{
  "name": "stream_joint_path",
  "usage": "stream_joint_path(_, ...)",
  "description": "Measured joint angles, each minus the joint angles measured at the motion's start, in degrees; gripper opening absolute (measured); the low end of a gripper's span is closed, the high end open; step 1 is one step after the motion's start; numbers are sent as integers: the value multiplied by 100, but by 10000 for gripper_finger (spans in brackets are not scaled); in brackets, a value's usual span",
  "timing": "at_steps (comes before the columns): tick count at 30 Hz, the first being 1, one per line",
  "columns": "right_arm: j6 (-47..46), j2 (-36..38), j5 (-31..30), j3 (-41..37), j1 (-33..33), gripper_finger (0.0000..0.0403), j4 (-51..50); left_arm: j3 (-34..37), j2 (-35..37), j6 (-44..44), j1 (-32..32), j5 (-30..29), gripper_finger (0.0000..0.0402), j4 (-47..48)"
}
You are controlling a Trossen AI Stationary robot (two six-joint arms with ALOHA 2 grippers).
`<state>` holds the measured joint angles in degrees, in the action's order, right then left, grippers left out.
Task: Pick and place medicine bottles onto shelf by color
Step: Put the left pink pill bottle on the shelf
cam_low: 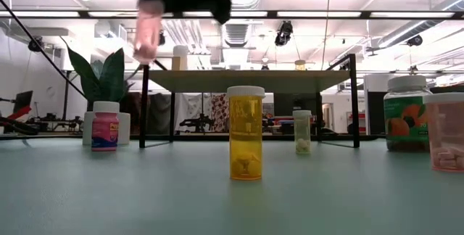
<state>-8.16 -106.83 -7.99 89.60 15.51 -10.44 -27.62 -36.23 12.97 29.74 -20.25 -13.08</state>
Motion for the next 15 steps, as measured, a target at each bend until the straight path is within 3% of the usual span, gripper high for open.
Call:
stream_joint_path(8,-417,845,-1024,0,-50,109,-524,0,-57,-45,2,0,8,1)
stream_joint_path(15,-832,1371,-1769,0,-482,109,-1045,-15,-163,-57,2,0,8,-44)
